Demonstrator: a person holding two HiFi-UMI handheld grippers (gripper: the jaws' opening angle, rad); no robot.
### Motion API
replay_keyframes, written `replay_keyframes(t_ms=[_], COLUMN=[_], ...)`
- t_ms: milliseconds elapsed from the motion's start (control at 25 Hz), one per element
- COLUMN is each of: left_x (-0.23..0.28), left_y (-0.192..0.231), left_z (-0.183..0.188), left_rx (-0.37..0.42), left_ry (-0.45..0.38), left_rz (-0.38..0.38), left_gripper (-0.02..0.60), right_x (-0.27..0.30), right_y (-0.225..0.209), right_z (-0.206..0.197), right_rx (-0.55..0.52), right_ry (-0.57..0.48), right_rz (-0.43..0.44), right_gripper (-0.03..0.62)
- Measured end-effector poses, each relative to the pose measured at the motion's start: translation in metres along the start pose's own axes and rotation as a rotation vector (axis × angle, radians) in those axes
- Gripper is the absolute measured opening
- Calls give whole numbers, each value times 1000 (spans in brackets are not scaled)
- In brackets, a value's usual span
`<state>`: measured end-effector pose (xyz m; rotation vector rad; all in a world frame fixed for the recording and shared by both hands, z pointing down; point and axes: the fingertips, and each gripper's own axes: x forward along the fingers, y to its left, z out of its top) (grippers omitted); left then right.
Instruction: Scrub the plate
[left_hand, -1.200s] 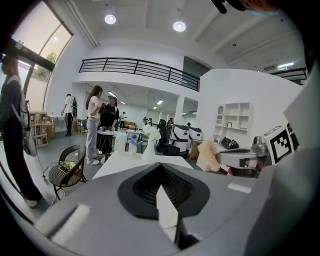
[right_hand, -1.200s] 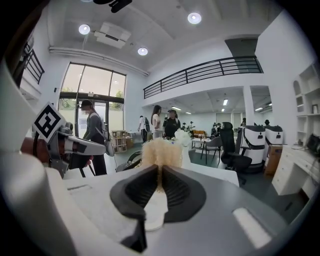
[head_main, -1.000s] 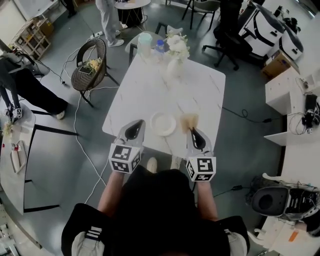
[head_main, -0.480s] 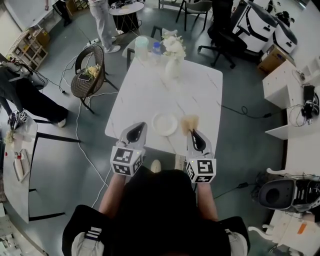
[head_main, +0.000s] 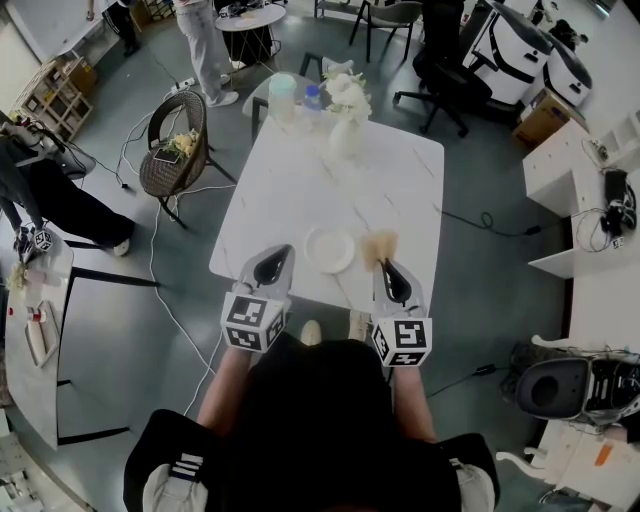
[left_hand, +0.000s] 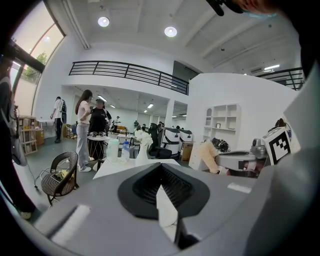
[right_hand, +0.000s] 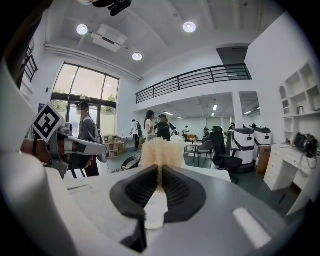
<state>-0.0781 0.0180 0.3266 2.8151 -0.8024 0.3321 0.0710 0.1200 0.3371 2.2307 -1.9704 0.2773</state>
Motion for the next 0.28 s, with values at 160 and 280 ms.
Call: replay_keyframes(t_ms=[160,280], left_x=[2,5], left_y=[1,2], left_z=[-4,-5], left_rx=[-4,-7], left_ry=[4,7], left_rz=[-6,-8], left_gripper=[8,8], right_x=[1,2], right_y=[1,0], right_z=[-4,-5], right_rx=[1,3], right_ry=[4,6], right_rz=[0,0], right_gripper=[29,29])
